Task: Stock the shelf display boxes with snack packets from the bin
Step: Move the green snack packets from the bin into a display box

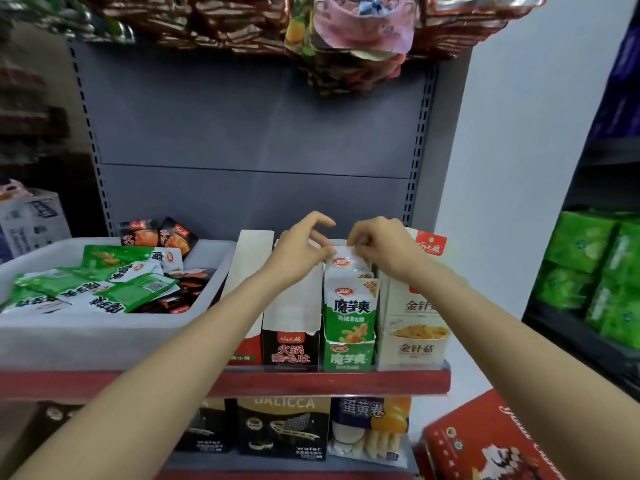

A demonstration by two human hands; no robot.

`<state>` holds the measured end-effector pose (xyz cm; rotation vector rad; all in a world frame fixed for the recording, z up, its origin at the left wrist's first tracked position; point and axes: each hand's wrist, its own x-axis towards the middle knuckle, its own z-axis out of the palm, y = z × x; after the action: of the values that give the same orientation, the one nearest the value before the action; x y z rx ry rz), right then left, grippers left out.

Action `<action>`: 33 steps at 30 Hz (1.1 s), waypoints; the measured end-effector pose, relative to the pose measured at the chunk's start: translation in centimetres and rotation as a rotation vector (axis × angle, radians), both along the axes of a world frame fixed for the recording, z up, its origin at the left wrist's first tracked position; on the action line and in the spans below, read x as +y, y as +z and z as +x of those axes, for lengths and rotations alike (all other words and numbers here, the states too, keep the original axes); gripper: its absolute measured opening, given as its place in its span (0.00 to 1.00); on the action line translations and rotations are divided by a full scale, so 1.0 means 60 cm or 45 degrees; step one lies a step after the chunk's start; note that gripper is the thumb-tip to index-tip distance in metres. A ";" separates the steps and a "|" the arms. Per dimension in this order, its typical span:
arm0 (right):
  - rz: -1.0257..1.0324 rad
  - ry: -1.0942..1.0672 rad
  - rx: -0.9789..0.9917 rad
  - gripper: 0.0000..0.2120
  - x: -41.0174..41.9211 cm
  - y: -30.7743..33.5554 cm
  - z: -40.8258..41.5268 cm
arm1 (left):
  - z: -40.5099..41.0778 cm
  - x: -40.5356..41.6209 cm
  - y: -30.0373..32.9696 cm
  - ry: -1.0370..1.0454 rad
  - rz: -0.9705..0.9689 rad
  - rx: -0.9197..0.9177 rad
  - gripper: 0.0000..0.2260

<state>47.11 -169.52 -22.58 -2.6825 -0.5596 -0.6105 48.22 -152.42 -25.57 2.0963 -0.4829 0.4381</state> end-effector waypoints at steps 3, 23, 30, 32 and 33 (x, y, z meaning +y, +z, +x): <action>-0.072 0.001 0.064 0.06 0.002 -0.006 0.000 | -0.005 -0.003 0.002 -0.031 0.155 -0.047 0.08; 0.407 0.389 0.140 0.10 0.280 -0.041 -0.010 | -0.076 0.279 -0.013 0.636 0.114 -0.127 0.02; 0.071 0.490 0.292 0.22 0.470 -0.085 0.029 | -0.064 0.477 -0.049 0.799 0.406 0.316 0.20; -0.138 0.541 0.383 0.31 0.503 -0.093 0.041 | -0.062 0.506 -0.054 0.736 0.466 0.424 0.25; -0.254 0.569 0.420 0.34 0.514 -0.095 0.044 | -0.061 0.514 -0.056 0.707 0.512 0.487 0.28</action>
<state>49.77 -138.66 -28.30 -2.6194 -1.1221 0.0115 44.54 -121.60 -28.92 2.6250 0.2713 0.2478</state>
